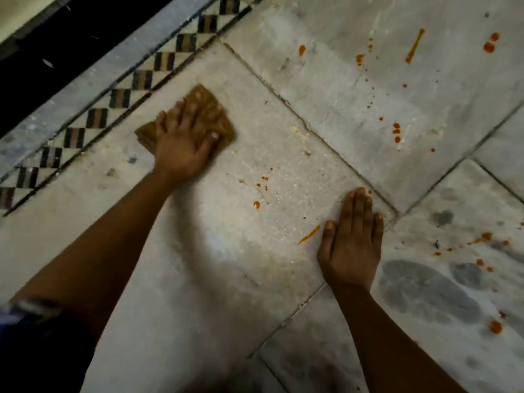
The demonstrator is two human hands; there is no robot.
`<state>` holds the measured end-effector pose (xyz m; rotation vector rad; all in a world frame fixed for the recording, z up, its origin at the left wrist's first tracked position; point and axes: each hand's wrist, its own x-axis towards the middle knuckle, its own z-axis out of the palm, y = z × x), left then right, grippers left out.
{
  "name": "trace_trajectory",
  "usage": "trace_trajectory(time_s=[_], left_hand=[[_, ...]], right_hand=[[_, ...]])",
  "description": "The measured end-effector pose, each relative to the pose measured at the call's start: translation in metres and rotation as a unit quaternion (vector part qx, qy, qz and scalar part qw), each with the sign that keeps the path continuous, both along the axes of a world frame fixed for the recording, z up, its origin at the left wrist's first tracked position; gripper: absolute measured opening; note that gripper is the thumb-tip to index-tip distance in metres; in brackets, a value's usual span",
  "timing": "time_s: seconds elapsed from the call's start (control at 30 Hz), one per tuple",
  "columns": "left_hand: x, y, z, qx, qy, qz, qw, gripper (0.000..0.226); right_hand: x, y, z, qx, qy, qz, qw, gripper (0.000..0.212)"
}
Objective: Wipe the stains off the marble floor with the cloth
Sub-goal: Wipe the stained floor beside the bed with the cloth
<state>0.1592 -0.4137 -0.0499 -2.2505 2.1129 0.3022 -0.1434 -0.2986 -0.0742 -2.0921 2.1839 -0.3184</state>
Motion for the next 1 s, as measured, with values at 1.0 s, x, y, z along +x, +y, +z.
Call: trace_trajectory(time_s=[1.0], left_hand=[[-0.077,0.114,0.008,-0.033,-0.015,-0.056,0.998,0.061]], right_hand=[[-0.002,0.002,0.002,0.01,-0.03,0.029,0.999,0.068]])
